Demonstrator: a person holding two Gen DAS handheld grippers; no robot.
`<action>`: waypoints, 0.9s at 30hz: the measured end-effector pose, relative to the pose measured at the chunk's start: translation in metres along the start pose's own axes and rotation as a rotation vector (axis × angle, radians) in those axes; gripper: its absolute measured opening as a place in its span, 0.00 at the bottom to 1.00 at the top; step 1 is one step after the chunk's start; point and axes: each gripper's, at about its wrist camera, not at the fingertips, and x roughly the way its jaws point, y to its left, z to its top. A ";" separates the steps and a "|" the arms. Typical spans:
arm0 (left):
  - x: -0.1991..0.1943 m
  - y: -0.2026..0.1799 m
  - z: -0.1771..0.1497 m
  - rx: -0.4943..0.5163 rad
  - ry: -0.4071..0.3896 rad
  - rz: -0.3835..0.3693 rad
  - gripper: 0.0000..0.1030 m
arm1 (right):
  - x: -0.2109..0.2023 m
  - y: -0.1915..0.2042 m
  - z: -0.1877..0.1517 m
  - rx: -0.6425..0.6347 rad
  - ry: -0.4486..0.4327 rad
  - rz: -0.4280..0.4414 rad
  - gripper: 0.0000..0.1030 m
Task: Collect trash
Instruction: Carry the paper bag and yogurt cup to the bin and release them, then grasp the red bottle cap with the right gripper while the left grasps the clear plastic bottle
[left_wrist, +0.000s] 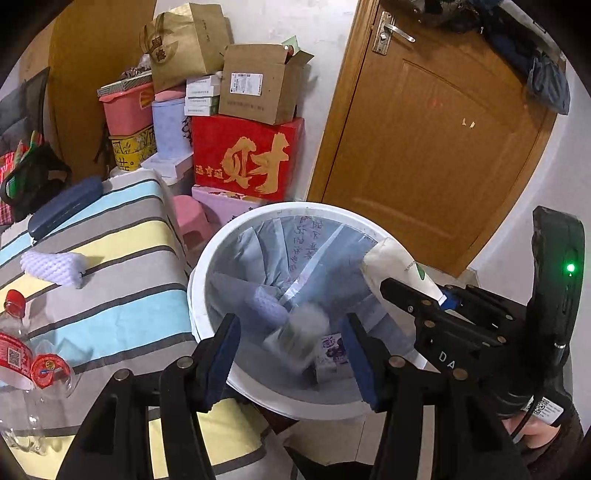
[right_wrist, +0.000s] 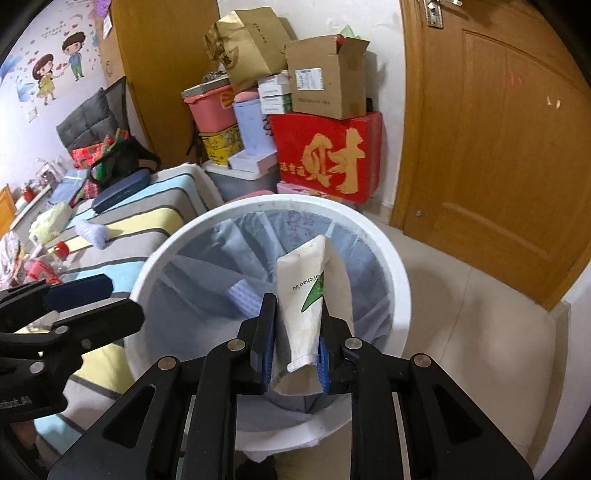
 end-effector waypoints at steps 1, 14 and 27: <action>0.000 0.001 0.000 -0.002 -0.001 -0.001 0.57 | 0.000 0.000 0.000 -0.002 0.006 -0.003 0.25; -0.024 0.021 -0.012 -0.049 -0.033 0.027 0.58 | -0.009 0.005 -0.001 0.020 -0.021 -0.027 0.53; -0.080 0.055 -0.035 -0.121 -0.121 0.090 0.62 | -0.023 0.040 0.000 -0.014 -0.086 0.018 0.53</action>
